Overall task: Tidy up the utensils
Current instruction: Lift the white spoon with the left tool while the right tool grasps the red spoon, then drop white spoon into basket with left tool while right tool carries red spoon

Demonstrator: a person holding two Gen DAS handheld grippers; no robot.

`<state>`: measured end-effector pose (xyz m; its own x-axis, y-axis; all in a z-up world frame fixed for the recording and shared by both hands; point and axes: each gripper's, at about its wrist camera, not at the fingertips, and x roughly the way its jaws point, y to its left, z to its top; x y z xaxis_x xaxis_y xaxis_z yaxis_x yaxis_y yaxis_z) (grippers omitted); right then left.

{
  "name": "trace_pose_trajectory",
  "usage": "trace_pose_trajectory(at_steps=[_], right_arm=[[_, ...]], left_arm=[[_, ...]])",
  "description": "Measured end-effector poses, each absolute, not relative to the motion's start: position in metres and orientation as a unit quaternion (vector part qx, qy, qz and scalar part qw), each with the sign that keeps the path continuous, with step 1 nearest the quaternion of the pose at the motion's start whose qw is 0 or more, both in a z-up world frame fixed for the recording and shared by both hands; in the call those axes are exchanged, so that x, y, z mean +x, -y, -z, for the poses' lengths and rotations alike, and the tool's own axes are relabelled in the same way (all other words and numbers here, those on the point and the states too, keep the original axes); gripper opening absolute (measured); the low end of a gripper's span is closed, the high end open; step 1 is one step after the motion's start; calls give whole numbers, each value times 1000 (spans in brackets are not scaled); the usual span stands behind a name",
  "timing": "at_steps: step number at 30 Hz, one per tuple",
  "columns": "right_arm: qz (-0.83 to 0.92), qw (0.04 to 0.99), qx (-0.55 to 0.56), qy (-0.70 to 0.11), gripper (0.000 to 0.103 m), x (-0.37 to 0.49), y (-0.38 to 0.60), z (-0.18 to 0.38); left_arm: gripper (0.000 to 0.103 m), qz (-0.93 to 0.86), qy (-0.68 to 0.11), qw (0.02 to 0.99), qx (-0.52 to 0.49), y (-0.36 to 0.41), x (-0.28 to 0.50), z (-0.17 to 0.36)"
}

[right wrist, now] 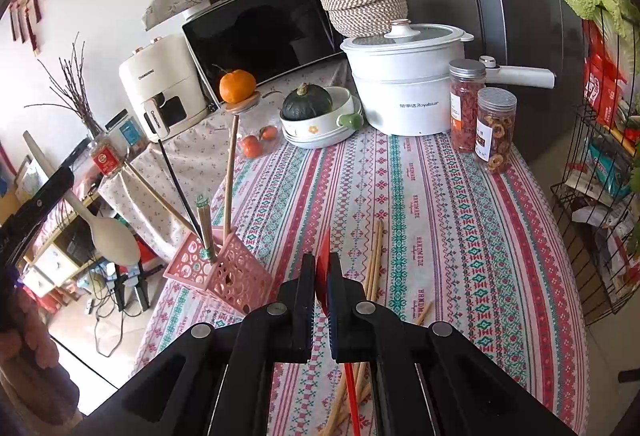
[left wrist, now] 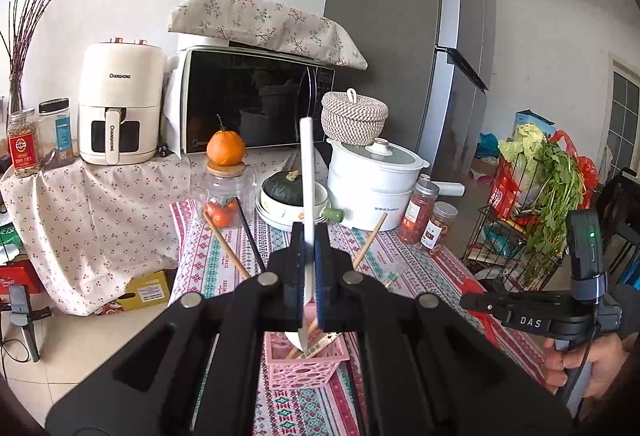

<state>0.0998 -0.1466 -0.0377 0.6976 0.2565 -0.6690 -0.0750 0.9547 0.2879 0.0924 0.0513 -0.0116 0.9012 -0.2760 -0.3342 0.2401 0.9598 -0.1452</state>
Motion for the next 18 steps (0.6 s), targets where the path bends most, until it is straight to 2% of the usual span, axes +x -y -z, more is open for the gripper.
trace_pose_trajectory(at_steps=[14,16,18], right_arm=[[-93,917,110,-371,5,97,141,43],[-95,920,110,-364,5,96,139,42],[-98,924,111,-353,5,94,137,39]], left_arm=[[5,107,-255,958,-73,-48,127,63],[13,108,-267,954,-79,-48,128,64],[33,115,-279,950,-82,-48,127,63]])
